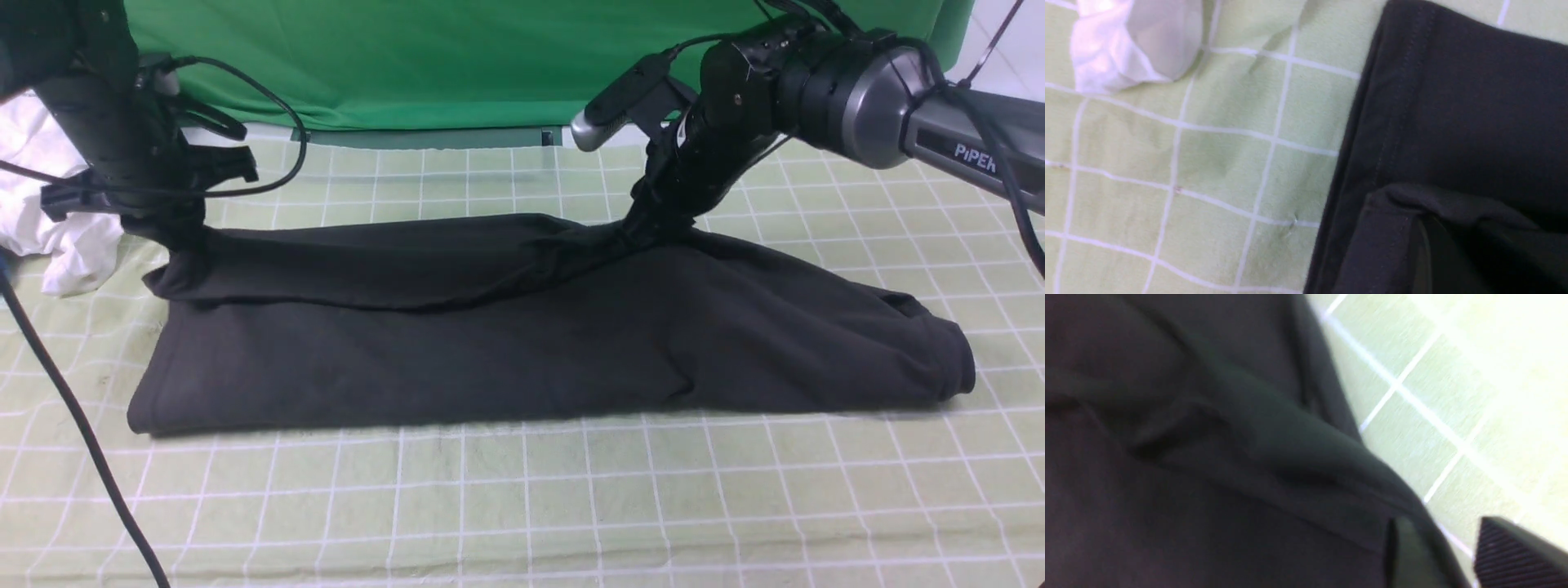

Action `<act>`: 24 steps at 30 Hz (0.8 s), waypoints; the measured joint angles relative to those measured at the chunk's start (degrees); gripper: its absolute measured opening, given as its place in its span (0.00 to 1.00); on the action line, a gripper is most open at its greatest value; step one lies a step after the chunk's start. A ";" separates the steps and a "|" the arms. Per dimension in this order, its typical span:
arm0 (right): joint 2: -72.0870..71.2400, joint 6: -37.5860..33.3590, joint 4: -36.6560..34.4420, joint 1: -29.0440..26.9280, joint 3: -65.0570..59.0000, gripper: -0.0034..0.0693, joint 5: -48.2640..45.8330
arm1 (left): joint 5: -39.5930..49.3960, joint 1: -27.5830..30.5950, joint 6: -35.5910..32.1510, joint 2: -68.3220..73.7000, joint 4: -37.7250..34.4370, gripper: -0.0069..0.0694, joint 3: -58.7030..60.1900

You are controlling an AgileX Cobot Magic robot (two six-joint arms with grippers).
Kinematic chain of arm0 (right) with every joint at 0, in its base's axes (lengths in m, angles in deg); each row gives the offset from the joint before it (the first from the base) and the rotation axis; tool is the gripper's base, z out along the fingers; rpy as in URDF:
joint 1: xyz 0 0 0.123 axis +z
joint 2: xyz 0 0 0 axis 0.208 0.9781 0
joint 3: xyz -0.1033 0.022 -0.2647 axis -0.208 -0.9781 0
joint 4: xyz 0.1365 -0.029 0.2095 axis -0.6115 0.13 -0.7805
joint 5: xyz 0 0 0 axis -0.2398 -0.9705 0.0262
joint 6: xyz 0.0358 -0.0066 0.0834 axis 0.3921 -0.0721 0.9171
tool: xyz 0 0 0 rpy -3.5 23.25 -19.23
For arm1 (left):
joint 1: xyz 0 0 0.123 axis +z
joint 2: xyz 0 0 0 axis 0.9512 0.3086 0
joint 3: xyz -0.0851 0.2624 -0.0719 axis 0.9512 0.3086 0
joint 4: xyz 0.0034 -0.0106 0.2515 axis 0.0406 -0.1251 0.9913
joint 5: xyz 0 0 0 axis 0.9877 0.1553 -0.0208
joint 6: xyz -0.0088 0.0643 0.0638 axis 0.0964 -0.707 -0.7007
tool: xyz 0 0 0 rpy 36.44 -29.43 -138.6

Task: Fold a long-sleeved shirt over a green coffee tablecloth.
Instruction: 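Fold the black garment in half by bringing its near edge over to the far edge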

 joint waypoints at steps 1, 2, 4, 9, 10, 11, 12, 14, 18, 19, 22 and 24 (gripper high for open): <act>0.00 0.56 0.07 0.00 0.62 0.46 -0.30 | 0.12 0.12 0.31 0.00 0.70 0.26 -0.23; 0.00 1.05 0.07 0.00 1.42 0.50 -1.40 | 0.49 0.18 0.56 0.00 1.23 0.29 -0.61; 0.00 1.43 0.07 0.00 3.63 0.57 -5.08 | 2.20 0.32 0.63 0.00 1.98 0.35 -1.86; 0.00 1.58 0.07 0.00 10.60 0.56 -18.97 | 8.57 0.51 -1.35 0.00 1.35 0.46 -7.09; 0.00 1.53 0.07 0.00 12.07 0.49 -22.08 | 9.28 0.36 -3.12 -0.06 0.13 0.46 -7.67; -0.14 1.42 -0.35 0.00 12.90 0.42 -23.86 | 9.66 0.02 -5.26 -0.21 -2.13 0.45 -7.96; -0.52 1.25 -1.10 0.00 13.42 0.31 -25.27 | 10.02 -0.42 -6.92 -0.35 -4.62 0.43 -7.96; -1.91 1.03 -3.11 0.00 13.56 0.13 -26.85 | 10.35 -3.38 -10.22 -0.80 -9.65 0.35 -7.08; -5.28 0.49 -4.67 0.06 12.15 0.05 -27.58 | 10.35 -11.47 -13.37 -0.81 -12.99 0.16 -3.44; -5.98 0.41 -4.67 0.06 11.94 0.05 -27.60 | 10.22 -13.23 -13.63 -0.66 -13.34 0.14 -2.60; -8.57 0.01 -4.73 -0.10 11.65 0.04 -27.68 | 7.35 -18.99 -14.32 0.63 -13.81 0.11 -0.76; -10.12 -0.05 -5.00 -0.10 11.60 0.04 -27.70 | 3.73 -21.76 -14.41 2.03 -13.80 0.10 -0.55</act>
